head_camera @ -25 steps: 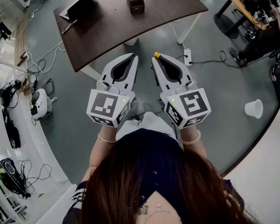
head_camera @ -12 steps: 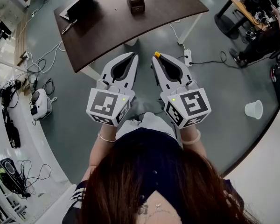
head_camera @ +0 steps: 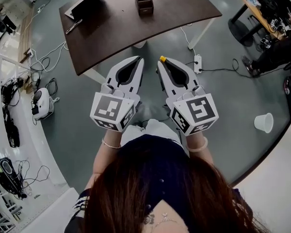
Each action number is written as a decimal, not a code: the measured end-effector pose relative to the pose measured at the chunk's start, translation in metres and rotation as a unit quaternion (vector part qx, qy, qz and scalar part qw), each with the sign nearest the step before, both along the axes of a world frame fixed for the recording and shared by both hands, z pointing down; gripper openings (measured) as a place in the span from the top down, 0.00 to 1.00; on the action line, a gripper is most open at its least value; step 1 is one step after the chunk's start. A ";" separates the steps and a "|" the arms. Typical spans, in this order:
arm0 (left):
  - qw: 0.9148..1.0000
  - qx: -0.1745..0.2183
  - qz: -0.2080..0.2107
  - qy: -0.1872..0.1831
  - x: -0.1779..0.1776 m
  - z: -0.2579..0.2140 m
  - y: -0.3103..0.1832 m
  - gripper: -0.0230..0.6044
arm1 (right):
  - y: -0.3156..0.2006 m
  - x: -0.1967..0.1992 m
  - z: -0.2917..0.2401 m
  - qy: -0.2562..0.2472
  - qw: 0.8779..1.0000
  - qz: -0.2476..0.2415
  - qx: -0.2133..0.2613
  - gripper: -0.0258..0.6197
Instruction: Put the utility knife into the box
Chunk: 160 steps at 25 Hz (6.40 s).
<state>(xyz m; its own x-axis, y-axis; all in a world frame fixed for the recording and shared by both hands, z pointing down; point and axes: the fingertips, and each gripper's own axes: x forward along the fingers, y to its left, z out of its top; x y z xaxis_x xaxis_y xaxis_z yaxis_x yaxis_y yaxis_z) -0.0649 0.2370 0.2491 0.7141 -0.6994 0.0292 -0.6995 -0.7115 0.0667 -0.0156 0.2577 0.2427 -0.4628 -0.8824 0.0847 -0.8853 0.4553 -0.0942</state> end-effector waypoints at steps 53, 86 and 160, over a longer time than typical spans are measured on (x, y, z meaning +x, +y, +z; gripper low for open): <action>0.999 -0.040 -0.029 -0.001 0.077 0.045 -0.437 0.97 | -0.439 0.071 0.037 -0.016 0.998 -0.046 -0.027 0.90; 0.986 -0.156 -0.056 -0.001 0.077 0.184 -0.554 0.97 | -0.579 0.064 0.205 0.002 0.986 -0.090 -0.138 0.90; 0.998 -0.026 -0.061 -0.021 0.074 0.064 -0.527 0.97 | -0.534 0.102 0.058 -0.045 0.998 -0.034 0.001 0.94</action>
<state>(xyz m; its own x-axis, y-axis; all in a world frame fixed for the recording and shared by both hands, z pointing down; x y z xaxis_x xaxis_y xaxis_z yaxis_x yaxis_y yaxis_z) 0.0095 -0.2905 0.3131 0.6217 -0.7773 0.0962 -0.7832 -0.6178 0.0702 0.0861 -0.2762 0.3003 -0.5267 -0.8492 0.0383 -0.8407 0.5137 -0.1714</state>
